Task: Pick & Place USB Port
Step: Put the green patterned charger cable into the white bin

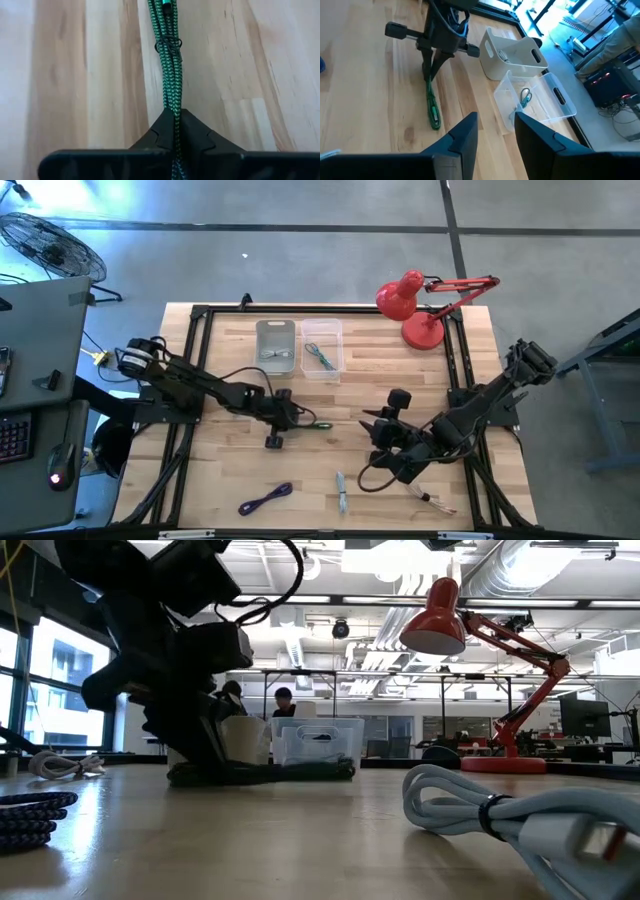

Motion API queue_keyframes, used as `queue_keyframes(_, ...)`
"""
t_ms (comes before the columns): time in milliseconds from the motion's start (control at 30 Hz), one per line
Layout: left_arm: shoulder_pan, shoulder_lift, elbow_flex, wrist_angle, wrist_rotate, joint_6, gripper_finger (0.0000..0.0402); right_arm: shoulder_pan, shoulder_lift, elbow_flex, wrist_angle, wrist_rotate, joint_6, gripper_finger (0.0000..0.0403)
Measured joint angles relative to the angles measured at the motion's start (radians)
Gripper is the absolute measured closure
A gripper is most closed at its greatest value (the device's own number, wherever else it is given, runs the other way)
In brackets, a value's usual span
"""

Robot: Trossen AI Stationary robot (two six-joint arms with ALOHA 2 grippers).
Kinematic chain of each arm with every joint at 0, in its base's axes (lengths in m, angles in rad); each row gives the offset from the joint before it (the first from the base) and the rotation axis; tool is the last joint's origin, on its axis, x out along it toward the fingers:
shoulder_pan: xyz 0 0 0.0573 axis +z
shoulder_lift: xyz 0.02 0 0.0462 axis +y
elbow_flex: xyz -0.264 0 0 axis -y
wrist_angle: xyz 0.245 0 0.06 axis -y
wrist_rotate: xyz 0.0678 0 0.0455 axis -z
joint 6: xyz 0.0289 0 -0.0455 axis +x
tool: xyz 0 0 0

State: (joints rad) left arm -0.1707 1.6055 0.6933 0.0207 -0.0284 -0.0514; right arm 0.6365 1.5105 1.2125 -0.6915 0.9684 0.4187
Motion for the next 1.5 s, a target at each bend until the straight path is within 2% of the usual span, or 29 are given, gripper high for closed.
queue_keyframes(200, -0.024, -0.082, 0.080, -0.048, -0.012, 0.105, 0.0398, 0.013, 0.000, 0.000, 0.000, 0.060, 0.000, 0.0281)
queue_keyframes(300, -0.051, -0.140, 0.153, -0.128, -0.072, 0.189, 0.0399, 0.015, 0.000, 0.000, 0.000, 0.069, 0.000, 0.0281)
queue_keyframes(533, -0.162, -0.276, 0.336, -0.408, -0.382, 0.335, 0.0400, -0.017, 0.000, 0.000, 0.032, -0.049, 0.004, 0.0281)
queue_keyframes(633, -0.221, -0.328, 0.367, -0.484, -0.512, 0.338, 0.0400, -0.037, 0.000, 0.000, 0.068, -0.070, -0.006, 0.0281)
queue_keyframes(767, -0.274, -0.374, 0.368, -0.520, -0.602, 0.342, 0.0401, -0.062, 0.000, 0.000, 0.133, -0.062, -0.078, 0.0277)
queue_keyframes(867, -0.290, -0.377, 0.366, -0.560, -0.629, 0.335, 0.0401, -0.082, 0.002, 0.000, 0.229, -0.088, -0.175, 0.0265)
queue_keyframes(1133, -0.288, -0.359, 0.355, -0.522, -0.676, 0.357, 0.0401, -0.147, 0.038, 0.000, 0.477, -0.265, -0.416, 0.0205)
queue_keyframes(1300, -0.288, -0.359, 0.355, -0.477, -0.652, 0.395, 0.0401, -0.176, 0.054, 0.000, 0.505, -0.299, -0.446, 0.0173)
queue_keyframes(1500, -0.288, -0.346, 0.355, -0.473, -0.646, 0.397, 0.0401, -0.204, 0.055, 0.000, 0.526, -0.357, -0.458, 0.0160)
